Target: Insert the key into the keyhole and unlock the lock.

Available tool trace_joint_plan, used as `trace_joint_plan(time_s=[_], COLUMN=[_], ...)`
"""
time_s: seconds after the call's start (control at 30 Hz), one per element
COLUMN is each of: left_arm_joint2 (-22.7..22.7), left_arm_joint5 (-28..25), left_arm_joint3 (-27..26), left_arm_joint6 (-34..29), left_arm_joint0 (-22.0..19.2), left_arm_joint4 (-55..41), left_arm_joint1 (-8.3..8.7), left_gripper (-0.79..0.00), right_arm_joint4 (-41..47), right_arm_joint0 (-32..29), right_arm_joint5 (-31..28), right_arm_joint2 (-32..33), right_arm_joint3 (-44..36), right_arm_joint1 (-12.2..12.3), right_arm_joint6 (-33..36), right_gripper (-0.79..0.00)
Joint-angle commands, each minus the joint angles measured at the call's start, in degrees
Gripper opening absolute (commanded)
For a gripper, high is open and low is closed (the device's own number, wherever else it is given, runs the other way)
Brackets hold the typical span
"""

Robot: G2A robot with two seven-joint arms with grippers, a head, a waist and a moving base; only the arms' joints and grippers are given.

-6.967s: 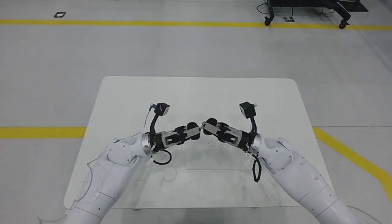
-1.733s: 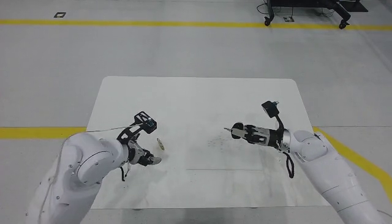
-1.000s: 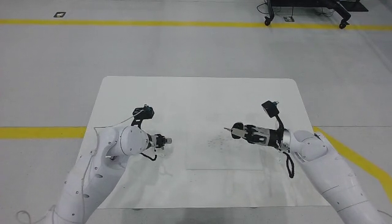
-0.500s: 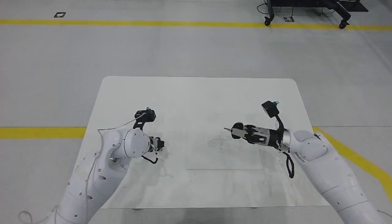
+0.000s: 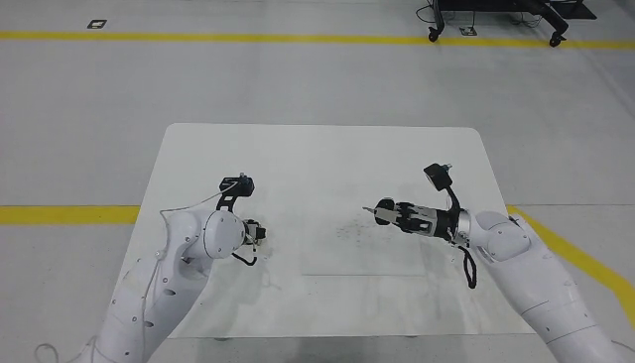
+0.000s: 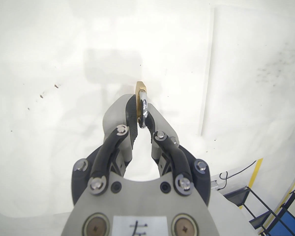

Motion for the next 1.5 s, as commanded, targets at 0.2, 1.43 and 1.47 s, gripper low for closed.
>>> trace_joint_plan(time_s=[0.2, 1.43, 1.47], left_arm_joint2=[-0.96, -11.56, -12.59], left_arm_joint5=[-2.06, -20.11, -23.38], left_arm_joint3=[0.84, -6.29, -4.88], left_arm_joint6=[-2.06, 3.62, 5.35], left_arm_joint0=[0.15, 3.58, 4.14], left_arm_joint4=[1.66, -13.67, -18.46], left_arm_joint1=[-1.5, -11.17, -11.16], left_gripper=[-0.785, -0.785, -0.785], right_arm_joint4=[0.0, 0.0, 0.0], right_arm_joint0=[0.0, 0.0, 0.0], right_arm_joint5=[0.0, 0.0, 0.0], right_arm_joint2=[0.0, 0.0, 0.0], right_arm_joint3=[0.0, 0.0, 0.0], right_arm_joint1=[0.0, 0.0, 0.0], right_arm_joint6=[0.0, 0.0, 0.0], right_gripper=[-0.785, -0.785, -0.785])
